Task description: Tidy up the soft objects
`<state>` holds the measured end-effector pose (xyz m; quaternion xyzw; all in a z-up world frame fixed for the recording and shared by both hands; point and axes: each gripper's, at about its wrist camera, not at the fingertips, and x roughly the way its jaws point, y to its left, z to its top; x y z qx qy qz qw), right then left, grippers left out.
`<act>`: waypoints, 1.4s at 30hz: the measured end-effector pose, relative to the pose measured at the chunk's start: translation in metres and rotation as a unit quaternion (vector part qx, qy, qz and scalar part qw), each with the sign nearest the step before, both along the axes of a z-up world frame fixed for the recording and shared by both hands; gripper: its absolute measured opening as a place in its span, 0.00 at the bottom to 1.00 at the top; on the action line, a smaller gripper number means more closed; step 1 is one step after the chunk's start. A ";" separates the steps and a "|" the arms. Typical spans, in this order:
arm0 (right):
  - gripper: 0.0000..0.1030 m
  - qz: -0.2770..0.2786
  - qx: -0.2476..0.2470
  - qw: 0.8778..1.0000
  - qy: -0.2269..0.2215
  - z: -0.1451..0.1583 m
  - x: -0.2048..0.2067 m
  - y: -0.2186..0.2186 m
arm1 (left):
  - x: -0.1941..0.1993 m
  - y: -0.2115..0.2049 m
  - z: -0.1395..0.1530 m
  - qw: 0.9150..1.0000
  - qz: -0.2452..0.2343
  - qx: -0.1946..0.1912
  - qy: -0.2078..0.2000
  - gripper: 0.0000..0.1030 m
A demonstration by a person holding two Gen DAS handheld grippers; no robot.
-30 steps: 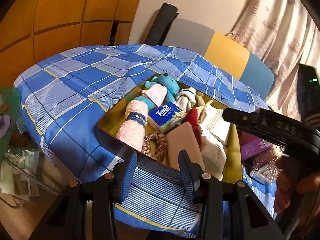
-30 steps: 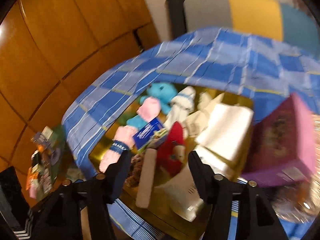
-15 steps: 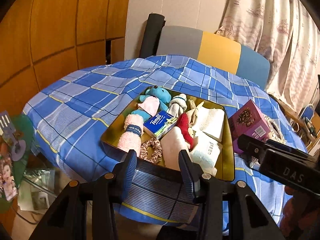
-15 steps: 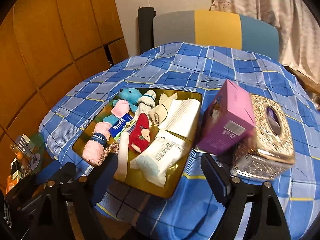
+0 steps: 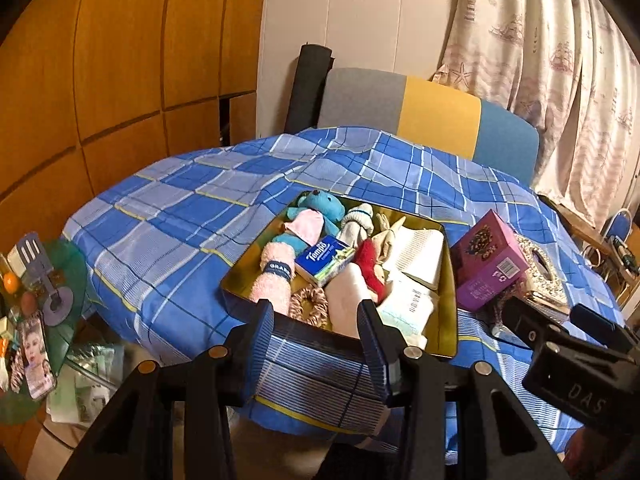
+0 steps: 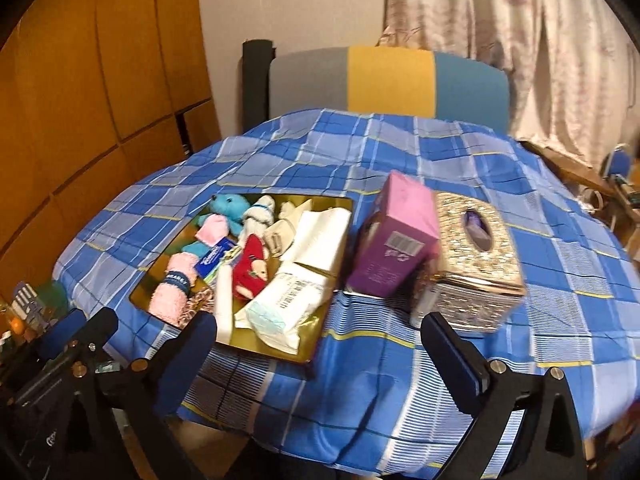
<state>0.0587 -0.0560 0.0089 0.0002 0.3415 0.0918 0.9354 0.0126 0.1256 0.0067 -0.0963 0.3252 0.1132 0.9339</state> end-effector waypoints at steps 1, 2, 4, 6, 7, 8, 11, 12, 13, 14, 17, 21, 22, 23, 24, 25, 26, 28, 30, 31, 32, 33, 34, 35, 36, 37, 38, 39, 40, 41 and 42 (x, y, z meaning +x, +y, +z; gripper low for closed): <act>1.00 -0.005 -0.003 1.000 -0.003 0.001 -0.003 -0.001 | -0.001 0.001 0.000 1.000 0.001 -0.006 0.003 0.42; 1.00 -0.014 -0.007 1.000 -0.009 0.002 -0.006 -0.003 | -0.001 0.002 0.000 1.000 0.005 -0.009 0.007 0.42; 1.00 -0.032 -0.011 0.999 -0.017 0.004 -0.012 -0.008 | -0.003 0.003 0.001 1.000 0.020 -0.006 0.013 0.42; 1.00 -0.052 -0.008 0.998 -0.020 0.006 -0.016 -0.014 | -0.005 0.004 0.002 0.999 0.031 -0.001 0.016 0.42; 1.00 -0.061 -0.007 0.998 -0.019 0.006 -0.017 -0.017 | -0.006 0.004 0.002 0.999 0.032 -0.001 0.018 0.42; 1.00 -0.069 -0.005 0.997 -0.017 0.006 -0.019 -0.020 | -0.007 0.005 0.002 0.999 0.032 -0.002 0.020 0.42; 1.00 -0.078 -0.004 0.997 -0.002 0.004 -0.022 -0.024 | -0.007 0.004 0.001 0.999 0.023 -0.008 0.032 0.42; 1.00 -0.079 0.000 0.997 0.001 0.003 -0.023 -0.026 | -0.008 0.002 0.000 0.999 0.019 -0.009 0.036 0.42; 1.00 -0.078 0.002 0.997 0.001 0.003 -0.025 -0.026 | -0.008 0.001 0.000 0.999 0.015 -0.010 0.038 0.42; 1.00 -0.077 0.005 0.997 0.002 0.002 -0.026 -0.027 | -0.009 -0.002 0.000 0.999 0.009 -0.010 0.038 0.42; 1.00 -0.086 0.009 0.996 0.002 0.003 -0.030 -0.027 | -0.013 -0.010 0.004 0.999 -0.010 -0.009 0.030 0.42; 1.00 -0.091 -0.001 0.996 -0.001 0.002 -0.034 -0.025 | -0.019 -0.023 0.011 0.999 -0.026 0.010 0.016 0.42; 1.00 -0.092 -0.003 0.996 -0.002 0.002 -0.035 -0.025 | -0.019 -0.025 0.012 0.999 -0.028 0.014 0.015 0.42; 1.00 -0.091 -0.005 0.996 -0.003 0.002 -0.035 -0.024 | -0.020 -0.027 0.013 0.999 -0.030 0.017 0.015 0.42; 1.00 -0.095 -0.010 0.995 -0.003 0.001 -0.036 -0.024 | -0.020 -0.028 0.013 0.999 -0.031 0.017 0.015 0.42; 1.00 -0.099 -0.011 0.995 -0.002 0.001 -0.036 -0.024 | -0.020 -0.028 0.013 0.999 -0.032 0.016 0.016 0.42; 1.00 -0.101 -0.009 0.995 -0.001 0.000 -0.037 -0.025 | -0.020 -0.027 0.014 0.999 -0.033 0.015 0.017 0.42; 1.00 -0.106 -0.008 0.994 0.003 0.000 -0.037 -0.027 | -0.020 -0.027 0.014 0.999 -0.031 0.017 0.018 0.42; 1.00 -0.109 -0.009 0.994 0.001 0.001 -0.039 -0.027 | -0.020 -0.027 0.014 0.999 -0.028 0.021 0.019 0.42; 1.00 -0.113 -0.013 0.994 -0.002 0.001 -0.040 -0.027 | -0.020 -0.026 0.014 0.999 -0.027 0.022 0.018 0.42; 1.00 -0.114 -0.015 0.993 -0.004 0.002 -0.041 -0.027 | -0.021 -0.026 0.014 0.999 -0.027 0.021 0.018 0.42; 1.00 -0.113 -0.016 0.994 -0.005 0.002 -0.041 -0.027 | -0.021 -0.026 0.014 0.999 -0.027 0.019 0.018 0.42; 1.00 -0.113 -0.016 0.993 -0.005 0.002 -0.041 -0.027 | -0.021 -0.026 0.014 0.999 -0.028 0.019 0.019 0.42; 1.00 -0.114 -0.015 0.993 -0.004 0.002 -0.041 -0.027 | -0.021 -0.026 0.014 0.999 -0.028 0.019 0.020 0.42; 1.00 -0.113 -0.012 0.994 -0.003 0.002 -0.041 -0.028 | -0.021 -0.027 0.014 0.999 -0.029 0.020 0.020 0.42; 1.00 -0.113 -0.009 0.994 0.001 0.001 -0.040 -0.029 | -0.021 -0.027 0.014 0.999 -0.029 0.021 0.021 0.42; 1.00 -0.116 -0.008 0.993 0.002 0.000 -0.040 -0.029 | -0.021 -0.028 0.014 0.999 -0.031 0.023 0.022 0.42; 1.00 -0.116 -0.007 0.993 0.003 0.000 -0.040 -0.029 | -0.021 -0.028 0.014 0.999 -0.031 0.024 0.022 0.42; 1.00 -0.116 -0.007 0.993 0.005 0.000 -0.040 -0.030 | -0.021 -0.028 0.014 0.999 -0.032 0.024 0.022 0.42; 1.00 -0.118 -0.007 0.993 0.005 -0.001 -0.039 -0.030 | -0.021 -0.029 0.014 0.999 -0.032 0.025 0.022 0.42; 1.00 -0.119 -0.008 0.993 0.004 0.000 -0.040 -0.030 | -0.021 -0.029 0.014 0.999 -0.031 0.026 0.022 0.42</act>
